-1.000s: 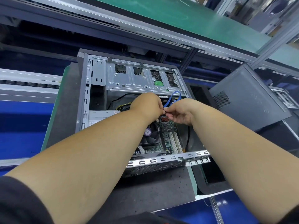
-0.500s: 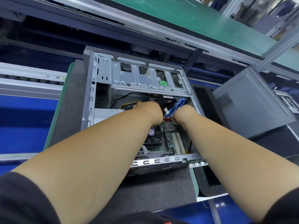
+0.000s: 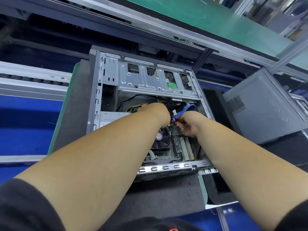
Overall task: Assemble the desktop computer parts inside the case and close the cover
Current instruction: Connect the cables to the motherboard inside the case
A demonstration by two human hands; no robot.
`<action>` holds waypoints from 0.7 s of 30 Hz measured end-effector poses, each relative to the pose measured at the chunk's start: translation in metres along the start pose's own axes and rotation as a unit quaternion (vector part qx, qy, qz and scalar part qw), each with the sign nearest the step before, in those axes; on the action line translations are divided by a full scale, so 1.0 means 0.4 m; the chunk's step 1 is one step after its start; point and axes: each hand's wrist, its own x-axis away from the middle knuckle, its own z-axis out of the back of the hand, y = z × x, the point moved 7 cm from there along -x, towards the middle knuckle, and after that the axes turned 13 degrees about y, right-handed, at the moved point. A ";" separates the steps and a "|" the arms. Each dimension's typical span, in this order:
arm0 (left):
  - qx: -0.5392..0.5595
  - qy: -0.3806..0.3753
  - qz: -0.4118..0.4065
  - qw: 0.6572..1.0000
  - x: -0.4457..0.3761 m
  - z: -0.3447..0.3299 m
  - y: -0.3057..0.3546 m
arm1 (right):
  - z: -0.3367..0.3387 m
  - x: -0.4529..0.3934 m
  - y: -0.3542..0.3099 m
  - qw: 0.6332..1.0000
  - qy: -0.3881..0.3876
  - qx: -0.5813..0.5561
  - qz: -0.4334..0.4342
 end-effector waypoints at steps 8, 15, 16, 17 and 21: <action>0.306 -0.051 0.026 0.950 -0.003 -0.002 0.032 | -0.005 0.071 0.016 0.964 -0.243 0.015 -0.110; 0.524 -0.108 0.059 0.843 0.034 0.014 0.058 | 0.010 0.109 -0.011 0.943 -0.312 -0.022 -0.113; 0.529 -0.107 0.048 0.841 0.039 0.021 0.062 | 0.009 0.112 -0.016 0.941 -0.319 -0.026 -0.108; 0.532 -0.108 0.040 0.839 0.042 0.027 0.066 | 0.008 0.114 -0.021 0.940 -0.324 -0.030 -0.103; 0.537 -0.096 0.033 0.837 0.044 0.033 0.063 | 0.007 0.121 -0.031 0.936 -0.337 -0.032 -0.092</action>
